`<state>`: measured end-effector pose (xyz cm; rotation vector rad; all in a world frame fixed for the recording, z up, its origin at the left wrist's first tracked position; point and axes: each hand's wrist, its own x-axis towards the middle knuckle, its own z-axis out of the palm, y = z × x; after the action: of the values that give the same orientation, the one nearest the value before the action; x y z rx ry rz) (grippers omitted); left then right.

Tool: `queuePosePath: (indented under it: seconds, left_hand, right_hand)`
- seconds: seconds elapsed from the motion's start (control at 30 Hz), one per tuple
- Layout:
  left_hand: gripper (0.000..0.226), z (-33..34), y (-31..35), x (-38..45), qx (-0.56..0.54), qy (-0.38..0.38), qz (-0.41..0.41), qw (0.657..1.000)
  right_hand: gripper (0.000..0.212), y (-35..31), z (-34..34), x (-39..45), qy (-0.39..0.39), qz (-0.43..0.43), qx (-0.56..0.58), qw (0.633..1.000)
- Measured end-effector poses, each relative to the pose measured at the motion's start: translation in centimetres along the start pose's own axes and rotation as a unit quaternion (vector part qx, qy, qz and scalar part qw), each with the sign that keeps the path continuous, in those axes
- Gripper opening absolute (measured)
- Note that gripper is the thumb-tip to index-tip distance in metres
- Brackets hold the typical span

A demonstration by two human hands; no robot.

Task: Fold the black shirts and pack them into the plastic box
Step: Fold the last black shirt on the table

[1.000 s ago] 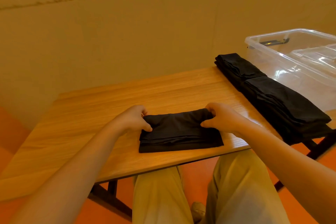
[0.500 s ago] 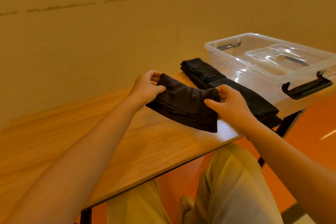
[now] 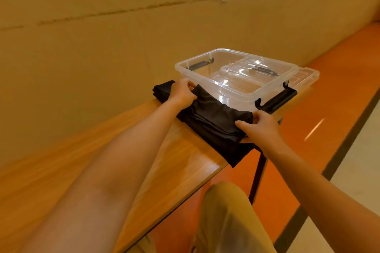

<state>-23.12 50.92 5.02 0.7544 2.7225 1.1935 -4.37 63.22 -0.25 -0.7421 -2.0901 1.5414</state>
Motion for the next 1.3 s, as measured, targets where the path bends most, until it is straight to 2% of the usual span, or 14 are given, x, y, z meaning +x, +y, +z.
queuePosePath:
  seconds: [0.07,0.2,0.3,0.4,0.47,0.53,0.6,0.67,0.8,1.0,1.3]
  left_hand:
    - [0.036,0.8,0.1,0.7,-0.005,-0.001,0.007,1.000]
    - [0.033,2.3,-0.7,1.9,0.006,-0.012,0.021,1.000]
    - [0.027,3.5,-2.2,2.1,0.087,-0.015,0.043,0.995]
    - [0.018,4.1,-3.2,1.5,0.121,0.033,0.134,0.983]
    - [0.017,3.9,-3.5,0.9,0.091,0.036,0.216,0.972]
    - [0.023,3.5,-3.6,0.0,0.072,-0.017,0.267,0.961]
    - [0.037,3.4,-3.8,-0.7,0.102,-0.092,0.272,0.952]
    - [0.048,3.5,-4.5,-1.2,0.153,-0.138,0.247,0.947]
    - [0.051,4.3,-6.2,-1.6,0.210,-0.152,0.250,0.933]
    - [0.050,4.9,-6.5,-2.3,0.241,-0.133,0.245,0.930]
    - [0.051,5.1,-5.0,-3.4,0.351,-0.131,0.154,0.914]
  right_hand:
    - [0.016,1.0,-0.3,0.3,0.026,0.003,0.011,1.000]
    - [0.022,2.2,-0.6,0.7,0.056,0.014,0.004,0.998]
    - [0.029,2.6,-0.2,0.4,0.071,-0.015,-0.097,0.993]
    - [0.039,2.3,0.2,-0.1,0.155,-0.123,-0.276,0.941]
    - [0.031,1.9,0.2,-0.1,0.182,-0.222,-0.326,0.901]
    - [0.019,1.3,0.4,-0.2,0.161,-0.311,-0.335,0.875]
    - [0.023,0.9,0.9,-0.3,0.110,-0.355,-0.337,0.865]
    - [0.042,1.3,1.7,-0.2,0.046,-0.339,-0.357,0.869]
    - [0.066,3.5,2.8,-0.3,-0.027,-0.270,-0.407,0.872]
    - [0.067,4.7,3.3,-0.6,-0.031,-0.243,-0.411,0.878]
    - [0.074,4.2,3.5,-0.5,-0.046,-0.233,-0.440,0.866]
